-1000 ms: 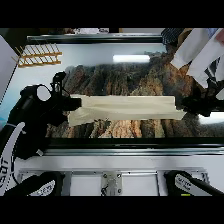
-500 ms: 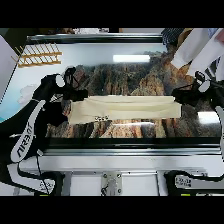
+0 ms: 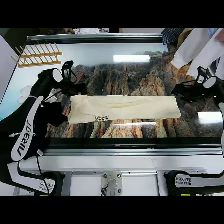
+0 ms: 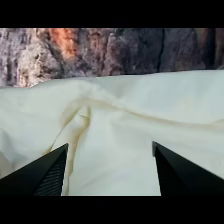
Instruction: Fold the clothes and pants, and hang the long-sleeved shirts on hangers.
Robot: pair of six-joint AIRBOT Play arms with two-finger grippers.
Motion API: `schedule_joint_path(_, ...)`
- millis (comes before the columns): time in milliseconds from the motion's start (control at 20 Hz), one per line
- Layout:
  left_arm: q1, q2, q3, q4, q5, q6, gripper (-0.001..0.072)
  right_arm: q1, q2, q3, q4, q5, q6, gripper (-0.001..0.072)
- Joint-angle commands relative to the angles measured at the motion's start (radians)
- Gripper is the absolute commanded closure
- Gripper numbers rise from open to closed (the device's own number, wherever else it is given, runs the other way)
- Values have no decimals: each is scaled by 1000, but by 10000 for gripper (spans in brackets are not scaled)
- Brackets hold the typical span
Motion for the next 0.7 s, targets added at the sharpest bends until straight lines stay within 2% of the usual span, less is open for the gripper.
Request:
schedule_joint_path(0,-5,82,-10,-6,-53,-3,161,-136,-18,35,84,155,-193,97)
schedule_joint_path(100,-36,121,-48,-6,-38,-14,164,-229,-66,35,114,222,-264,97)
schedule_joint_path(150,-56,135,-70,-6,-25,-29,347,-274,-100,35,151,248,-299,97)
schedule_joint_path(200,-79,146,-95,-6,-8,-29,655,-311,-134,35,198,270,-329,97)
schedule_joint_path(250,-105,153,-118,-6,11,-29,692,-343,-169,35,250,286,-359,97)
schedule_joint_path(500,-216,123,-134,-6,26,-48,692,-362,-299,35,356,291,-430,99)
schedule_joint_path(650,-263,100,-134,-6,36,-48,692,-327,-345,36,483,291,-477,102)
